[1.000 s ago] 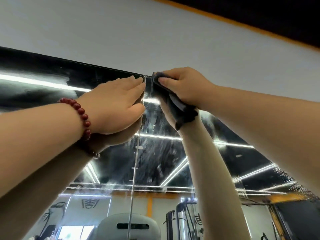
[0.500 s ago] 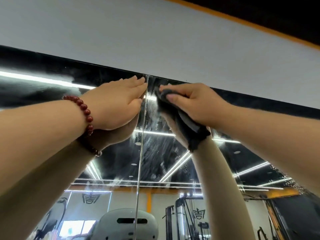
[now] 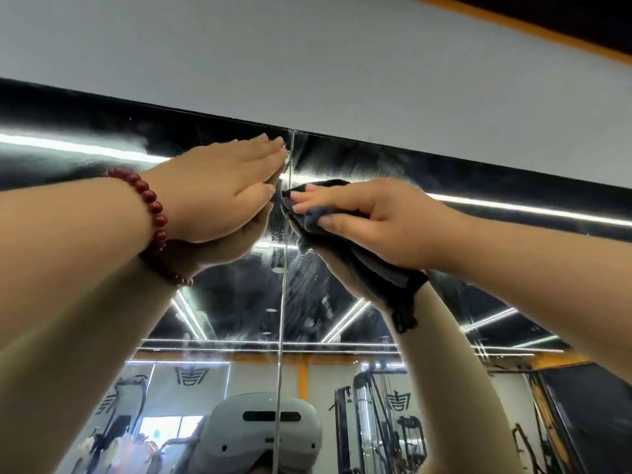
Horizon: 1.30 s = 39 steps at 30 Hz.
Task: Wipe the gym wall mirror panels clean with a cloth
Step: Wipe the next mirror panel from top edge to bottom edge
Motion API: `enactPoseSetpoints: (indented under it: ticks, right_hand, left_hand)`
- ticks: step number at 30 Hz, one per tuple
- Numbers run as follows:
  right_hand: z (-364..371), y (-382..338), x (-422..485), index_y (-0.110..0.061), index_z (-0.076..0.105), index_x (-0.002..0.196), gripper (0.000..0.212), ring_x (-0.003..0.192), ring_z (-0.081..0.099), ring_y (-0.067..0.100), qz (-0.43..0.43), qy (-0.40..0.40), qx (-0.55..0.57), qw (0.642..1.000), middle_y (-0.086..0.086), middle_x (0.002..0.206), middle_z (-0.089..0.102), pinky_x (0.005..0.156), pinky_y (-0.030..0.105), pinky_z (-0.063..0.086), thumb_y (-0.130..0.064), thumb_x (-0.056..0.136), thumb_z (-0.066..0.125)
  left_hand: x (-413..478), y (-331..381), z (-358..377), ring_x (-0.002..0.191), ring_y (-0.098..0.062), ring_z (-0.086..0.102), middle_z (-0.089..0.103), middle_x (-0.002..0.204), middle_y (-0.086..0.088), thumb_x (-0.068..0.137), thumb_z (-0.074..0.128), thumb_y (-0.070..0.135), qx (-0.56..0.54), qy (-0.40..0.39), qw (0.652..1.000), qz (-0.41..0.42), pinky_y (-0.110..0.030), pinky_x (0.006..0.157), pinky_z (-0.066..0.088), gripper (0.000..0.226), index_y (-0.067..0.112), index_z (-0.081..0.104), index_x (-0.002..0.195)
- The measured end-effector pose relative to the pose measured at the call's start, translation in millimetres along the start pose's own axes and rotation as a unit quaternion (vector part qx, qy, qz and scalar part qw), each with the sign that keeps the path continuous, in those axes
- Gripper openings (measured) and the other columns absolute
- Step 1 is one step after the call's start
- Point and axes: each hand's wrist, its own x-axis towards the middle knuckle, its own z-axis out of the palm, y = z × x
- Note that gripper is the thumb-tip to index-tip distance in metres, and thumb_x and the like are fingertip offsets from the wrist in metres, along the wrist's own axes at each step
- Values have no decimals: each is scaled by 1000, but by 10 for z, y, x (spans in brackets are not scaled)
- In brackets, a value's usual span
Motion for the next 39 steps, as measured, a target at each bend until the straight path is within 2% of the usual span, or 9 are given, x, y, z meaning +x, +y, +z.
enactPoseSetpoints:
  ticks: [4,6,14,17,22,29,32,35,39]
  right_hand:
    - [-203,188,334,-32,55,139,36,139,36,1,103,104,-25,989,-18,149,44,113,17,21,-28,103,51]
    - [-266,240,474,-30,45,147,41,148,21,5,123,73,-64,988,-14,158,32,117,22,11,-31,106,42]
    - [45,-10,173,-34,13,156,51,147,-2,-3,-20,-45,-196,979,-19,163,4,111,10,-8,-37,107,28]
    - [-12,22,127,-33,12,156,52,147,-3,-4,-15,-63,-168,984,-19,163,5,116,16,-7,-37,107,29]
    - [-194,143,477,-25,13,158,54,151,1,5,101,9,-140,985,-10,165,6,118,23,-1,-36,108,30]
    - [75,-21,-50,-31,7,157,61,143,-10,-9,-53,-64,-191,978,-17,163,-1,109,6,-14,-51,101,22]
    - [79,-46,-318,-33,5,155,61,148,-9,-5,-91,-99,-203,970,-17,163,0,115,13,-13,-55,100,19]
    - [33,-5,-314,-30,15,155,60,150,4,0,-102,-95,-201,970,-15,163,11,120,18,-3,-50,100,22]
    - [-120,165,61,-23,27,156,52,151,11,9,51,24,-145,988,-7,164,16,124,38,8,-39,106,32]
  left_hand:
    - [-2,-5,-13,148,-1,-9,-9,164,12,83,3,50,20,-5,1000,9,-15,111,-8,79,24,-2,157]
    - [0,-15,-3,148,-1,-9,-8,164,12,83,3,50,22,-4,1000,9,-16,111,-8,78,24,-2,157]
    - [-8,1,19,149,-1,-4,0,165,8,85,6,46,13,16,1000,19,-15,112,-6,77,21,6,157]
    - [-22,21,8,150,-4,-2,1,165,7,84,6,46,17,17,1000,16,-18,114,-4,77,21,6,158]
    - [-43,31,-6,150,-4,0,3,165,7,84,7,44,12,21,1000,20,-20,117,-1,78,20,8,158]
    - [-73,47,-33,144,4,1,10,164,6,84,13,41,-18,33,999,25,-8,108,-6,75,19,15,157]
    - [-141,96,-47,131,14,-4,6,164,11,84,13,45,-44,1,999,17,3,96,-12,77,23,12,157]
    - [-199,143,-43,136,12,-3,2,164,14,85,12,47,-49,-19,998,17,-6,106,-8,77,25,9,158]
    - [-214,165,-39,138,11,-6,1,164,15,85,11,46,-43,-19,999,17,-10,108,-8,76,25,9,158]
